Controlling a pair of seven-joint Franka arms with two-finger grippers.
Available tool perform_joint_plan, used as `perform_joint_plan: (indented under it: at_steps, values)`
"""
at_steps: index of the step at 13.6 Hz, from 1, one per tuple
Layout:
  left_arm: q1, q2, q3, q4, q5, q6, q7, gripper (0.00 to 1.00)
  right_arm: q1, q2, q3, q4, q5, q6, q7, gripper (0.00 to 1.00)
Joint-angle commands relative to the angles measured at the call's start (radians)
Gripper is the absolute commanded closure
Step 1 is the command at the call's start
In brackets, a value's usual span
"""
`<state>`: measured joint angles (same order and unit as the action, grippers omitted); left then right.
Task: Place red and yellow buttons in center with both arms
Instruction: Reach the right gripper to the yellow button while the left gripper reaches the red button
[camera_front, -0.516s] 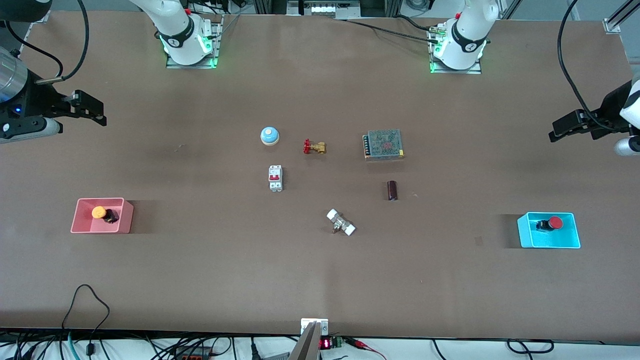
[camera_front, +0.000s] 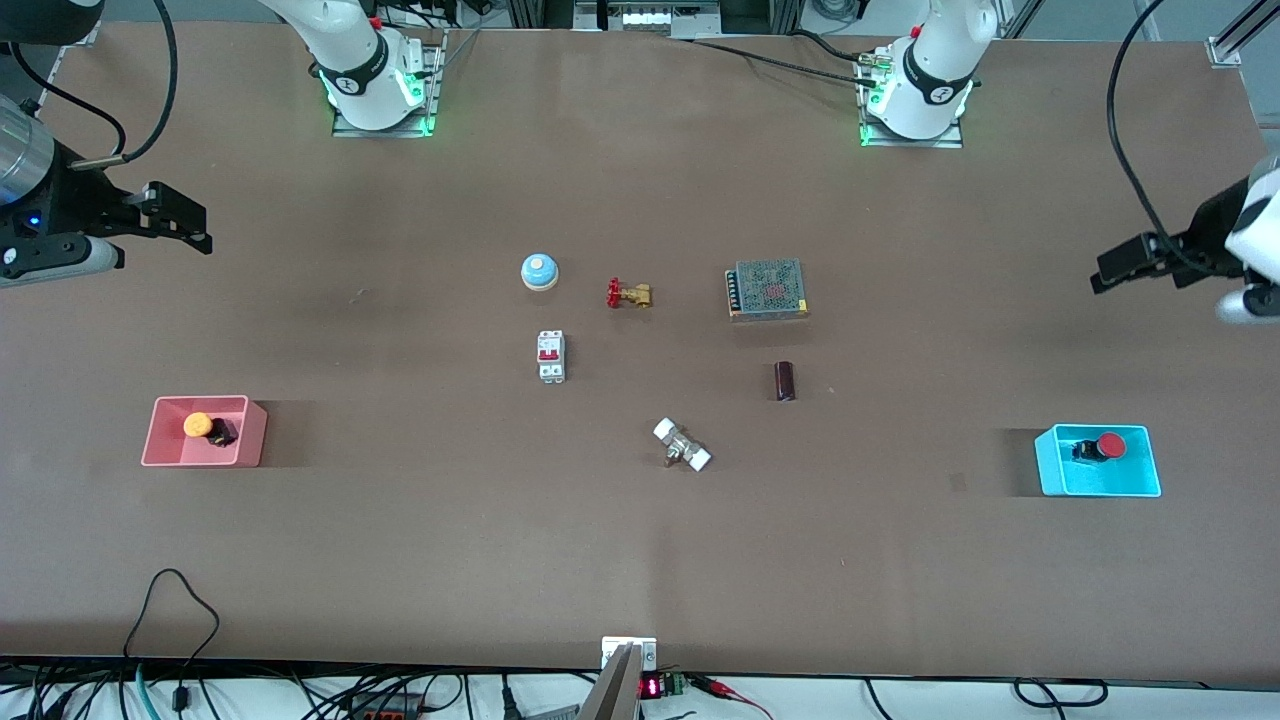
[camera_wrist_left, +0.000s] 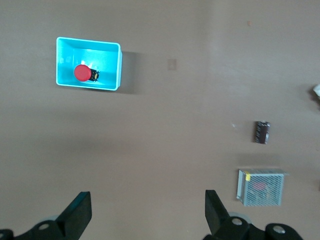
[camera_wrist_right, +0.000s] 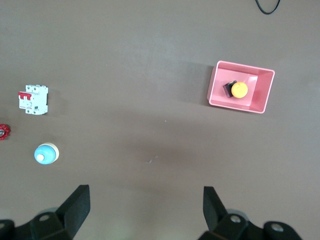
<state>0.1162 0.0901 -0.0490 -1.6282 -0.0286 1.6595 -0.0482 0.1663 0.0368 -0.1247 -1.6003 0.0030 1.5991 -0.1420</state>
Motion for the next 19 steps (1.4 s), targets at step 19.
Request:
perform_joint_plan:
  at_steps: [19]
  values:
    - [0.178, 0.645, 0.032, 0.175, 0.022, 0.52, 0.22, 0.0, -0.31, 0.465, 0.12, -0.056, -0.058, 0.593, -0.459, 0.0]
